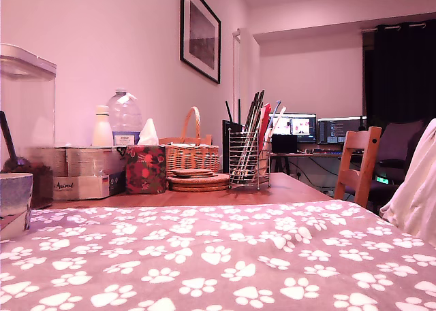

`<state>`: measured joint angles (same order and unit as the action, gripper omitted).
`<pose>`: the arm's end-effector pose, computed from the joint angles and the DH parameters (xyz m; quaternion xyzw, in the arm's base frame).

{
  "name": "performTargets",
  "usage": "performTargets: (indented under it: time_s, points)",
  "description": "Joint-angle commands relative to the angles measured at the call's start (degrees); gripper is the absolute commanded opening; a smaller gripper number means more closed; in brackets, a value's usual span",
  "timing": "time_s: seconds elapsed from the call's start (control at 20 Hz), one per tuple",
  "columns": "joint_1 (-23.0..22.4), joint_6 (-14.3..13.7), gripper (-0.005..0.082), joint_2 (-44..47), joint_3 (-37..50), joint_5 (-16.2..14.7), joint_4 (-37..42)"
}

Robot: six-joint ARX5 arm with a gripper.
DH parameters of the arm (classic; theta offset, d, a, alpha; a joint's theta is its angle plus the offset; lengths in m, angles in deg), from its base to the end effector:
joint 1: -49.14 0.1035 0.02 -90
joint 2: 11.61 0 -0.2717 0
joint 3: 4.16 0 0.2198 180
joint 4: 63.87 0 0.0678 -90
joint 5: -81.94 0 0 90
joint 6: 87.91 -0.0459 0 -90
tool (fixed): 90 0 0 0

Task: Pick up the coffee capsules on the table and drop them inside the coffee cup

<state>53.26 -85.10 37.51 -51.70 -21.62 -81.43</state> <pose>0.1684 0.0013 0.2660 -0.0496 0.1662 -0.0771 0.9818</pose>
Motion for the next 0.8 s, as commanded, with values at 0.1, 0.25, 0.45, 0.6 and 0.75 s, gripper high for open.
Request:
performTargets:
  time_s: [0.1,0.25,0.45,0.6,0.75]
  points:
    - [-0.17,0.35,-0.0019,-5.92,5.86,0.5,3.89]
    - [-0.17,1.99,-0.0019,-10.47,9.33,0.57,4.79]
    - [-0.92,3.96,-0.0019,-15.74,13.27,0.55,6.47]
    - [-2.89,4.39,-0.0019,-19.06,15.56,1.2,6.78]
    - [-4.24,4.74,-0.0019,-22.64,18.32,2.1,6.16]
